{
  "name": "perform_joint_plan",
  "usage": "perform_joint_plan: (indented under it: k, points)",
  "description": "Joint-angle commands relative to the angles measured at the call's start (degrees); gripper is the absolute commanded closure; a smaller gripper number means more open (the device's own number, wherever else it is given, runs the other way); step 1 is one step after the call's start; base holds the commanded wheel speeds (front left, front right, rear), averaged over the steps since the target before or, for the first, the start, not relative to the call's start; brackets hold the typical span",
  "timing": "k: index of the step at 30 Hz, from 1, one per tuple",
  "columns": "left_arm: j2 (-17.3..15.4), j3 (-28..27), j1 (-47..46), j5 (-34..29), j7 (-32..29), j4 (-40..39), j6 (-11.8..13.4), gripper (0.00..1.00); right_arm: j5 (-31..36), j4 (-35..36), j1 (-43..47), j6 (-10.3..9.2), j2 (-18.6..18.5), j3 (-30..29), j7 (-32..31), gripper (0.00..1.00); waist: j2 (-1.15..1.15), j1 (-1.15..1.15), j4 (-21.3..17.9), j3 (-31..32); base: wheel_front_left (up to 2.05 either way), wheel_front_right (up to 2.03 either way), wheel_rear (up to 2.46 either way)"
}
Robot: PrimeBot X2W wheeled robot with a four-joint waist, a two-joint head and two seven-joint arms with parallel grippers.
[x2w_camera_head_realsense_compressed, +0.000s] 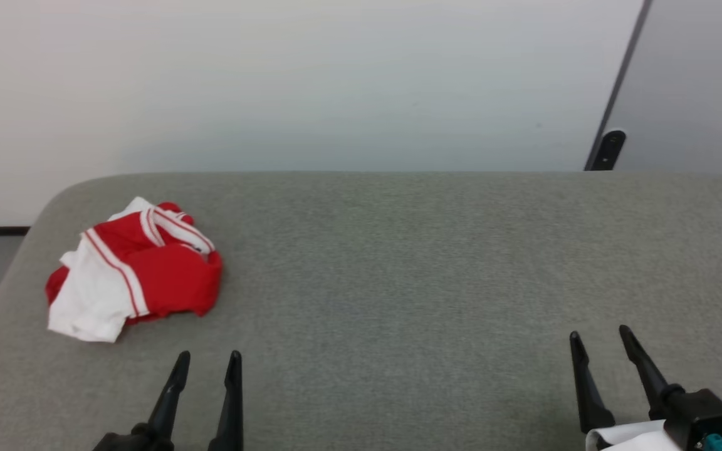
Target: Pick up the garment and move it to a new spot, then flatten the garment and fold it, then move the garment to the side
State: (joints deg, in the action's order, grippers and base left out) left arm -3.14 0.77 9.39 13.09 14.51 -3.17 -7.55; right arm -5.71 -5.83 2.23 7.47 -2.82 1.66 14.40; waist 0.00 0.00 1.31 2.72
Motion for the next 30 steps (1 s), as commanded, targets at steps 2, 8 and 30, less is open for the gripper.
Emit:
perform_joint_plan:
  k: [2,8,30]
  points:
    - [-0.6,-0.1,-0.7,-1.4,0.5,0.2,0.1,0.0,1.7,0.3,0.9,0.04,-0.1,0.7,0.6,0.0,0.0,0.0,2.7,0.6,0.0,0.0,0.0]
    - [-1.7,-1.3,-0.9,-2.6,0.7,1.6,0.1,0.0,1.8,-0.2,0.8,0.03,-0.1,3.2,0.9,0.0,0.0,0.0,7.9,1.7,0.0,0.0,0.0]
    - [-3.5,-3.7,-4.4,2.6,0.7,8.6,0.1,0.0,0.0,-1.9,0.7,0.03,-0.1,10.2,0.8,0.0,0.0,0.0,20.8,3.2,0.0,0.0,0.0]
